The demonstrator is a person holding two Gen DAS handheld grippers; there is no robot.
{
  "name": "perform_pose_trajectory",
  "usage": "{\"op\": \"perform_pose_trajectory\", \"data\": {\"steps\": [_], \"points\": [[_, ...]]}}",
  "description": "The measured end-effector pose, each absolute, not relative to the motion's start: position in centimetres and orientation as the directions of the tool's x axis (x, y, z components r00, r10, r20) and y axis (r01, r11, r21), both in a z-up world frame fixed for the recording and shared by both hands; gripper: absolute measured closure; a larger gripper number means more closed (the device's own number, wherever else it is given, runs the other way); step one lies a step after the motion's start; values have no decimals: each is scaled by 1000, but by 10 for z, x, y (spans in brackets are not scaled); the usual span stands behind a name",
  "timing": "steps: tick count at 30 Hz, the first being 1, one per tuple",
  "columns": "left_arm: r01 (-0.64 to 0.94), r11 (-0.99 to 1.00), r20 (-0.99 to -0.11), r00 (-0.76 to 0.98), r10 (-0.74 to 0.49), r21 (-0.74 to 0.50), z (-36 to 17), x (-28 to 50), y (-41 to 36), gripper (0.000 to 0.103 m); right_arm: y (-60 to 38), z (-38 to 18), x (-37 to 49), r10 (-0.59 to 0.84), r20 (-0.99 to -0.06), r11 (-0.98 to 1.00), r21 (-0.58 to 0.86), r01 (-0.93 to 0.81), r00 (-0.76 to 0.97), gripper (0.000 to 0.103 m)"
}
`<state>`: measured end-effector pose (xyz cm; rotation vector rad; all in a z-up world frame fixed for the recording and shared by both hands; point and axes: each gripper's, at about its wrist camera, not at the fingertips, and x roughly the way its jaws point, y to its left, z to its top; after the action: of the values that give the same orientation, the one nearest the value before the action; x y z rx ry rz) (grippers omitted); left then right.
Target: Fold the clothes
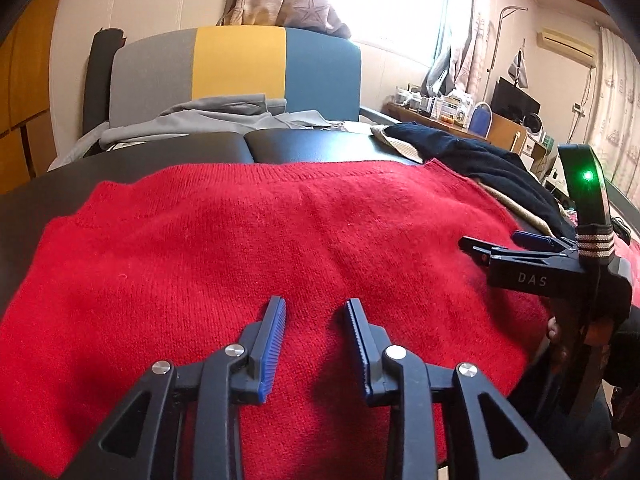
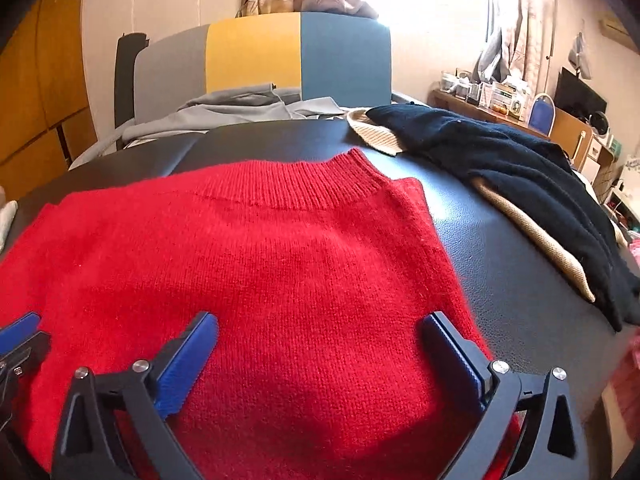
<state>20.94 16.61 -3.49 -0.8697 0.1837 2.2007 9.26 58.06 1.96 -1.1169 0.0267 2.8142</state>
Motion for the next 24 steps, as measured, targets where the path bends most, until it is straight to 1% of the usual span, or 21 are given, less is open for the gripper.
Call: {"op": "perform_pose_trajectory", "data": {"steps": [3, 8, 12, 15, 17, 18, 21, 24], "points": [[-691, -710, -636, -489, 597, -136, -35, 210, 166, 73, 583, 20, 91, 93, -687, -993, -10, -118, -720, 0], [-692, -709, -634, -489, 599, -136, -37, 211, 164, 73, 581, 19, 95, 95, -667, -992, -4, -124, -739, 0], [-696, -706, -643, -483, 594, -130, -36, 210, 165, 73, 588, 26, 94, 44, -706, -995, 32, -95, -707, 0], [-696, -705, -645, -476, 597, -139, -37, 209, 165, 73, 613, 41, 104, -21, -699, -984, 142, -110, -715, 3], [-693, -705, -642, -474, 602, -149, -37, 208, 164, 73, 635, 46, 111, -31, -703, -974, 181, -136, -711, 9], [-693, -705, -641, -474, 603, -151, -38, 208, 164, 73, 646, 47, 114, -34, -709, -970, 193, -148, -704, 9], [-693, -704, -639, -474, 606, -154, -38, 208, 164, 73, 675, 41, 118, -81, -727, -954, 255, -158, -682, 11], [-690, -705, -637, -470, 610, -166, -38, 207, 163, 73, 697, 26, 123, -169, -722, -923, 355, -150, -671, 13]]}}
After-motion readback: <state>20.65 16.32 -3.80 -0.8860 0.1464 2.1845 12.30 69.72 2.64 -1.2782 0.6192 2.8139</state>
